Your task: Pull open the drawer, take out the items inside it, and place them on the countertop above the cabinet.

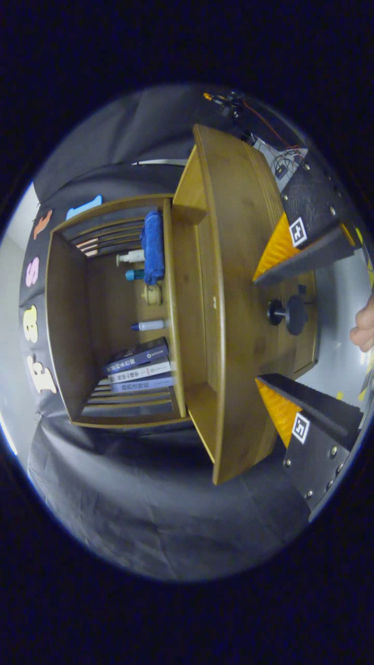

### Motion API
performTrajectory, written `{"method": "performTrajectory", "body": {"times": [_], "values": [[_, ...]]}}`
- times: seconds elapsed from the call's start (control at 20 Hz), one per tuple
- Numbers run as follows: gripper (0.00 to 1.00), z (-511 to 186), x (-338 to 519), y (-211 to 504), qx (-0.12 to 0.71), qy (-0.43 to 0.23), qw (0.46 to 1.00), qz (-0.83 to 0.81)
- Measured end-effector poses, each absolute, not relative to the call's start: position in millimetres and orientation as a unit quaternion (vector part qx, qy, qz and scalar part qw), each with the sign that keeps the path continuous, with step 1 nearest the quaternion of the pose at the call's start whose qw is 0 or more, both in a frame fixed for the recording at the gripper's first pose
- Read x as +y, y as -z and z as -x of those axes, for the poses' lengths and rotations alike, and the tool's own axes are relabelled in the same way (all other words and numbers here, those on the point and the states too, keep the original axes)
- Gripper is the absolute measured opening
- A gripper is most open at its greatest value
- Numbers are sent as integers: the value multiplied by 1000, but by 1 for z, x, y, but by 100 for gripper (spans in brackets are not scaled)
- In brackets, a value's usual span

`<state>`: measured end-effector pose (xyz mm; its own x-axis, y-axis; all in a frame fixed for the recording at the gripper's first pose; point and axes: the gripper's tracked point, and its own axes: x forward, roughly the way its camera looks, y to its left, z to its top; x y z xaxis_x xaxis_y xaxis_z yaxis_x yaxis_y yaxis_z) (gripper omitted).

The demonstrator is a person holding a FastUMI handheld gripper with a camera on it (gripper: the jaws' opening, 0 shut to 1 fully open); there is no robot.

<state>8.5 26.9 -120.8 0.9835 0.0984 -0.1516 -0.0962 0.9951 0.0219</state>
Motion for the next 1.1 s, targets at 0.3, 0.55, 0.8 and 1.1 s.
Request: {"method": "performTrajectory", "body": {"times": [0.3, 0.55, 0.8, 1.1], "values": [[100, -16, 12, 46, 65, -10, 997, -27], [100, -36, -8, 2, 67, 28, 997, -4], [100, -71, -11, 6, 142, 29, 989, 10], [100, -112, -3, 65, 280, 10, 958, 55]]}}
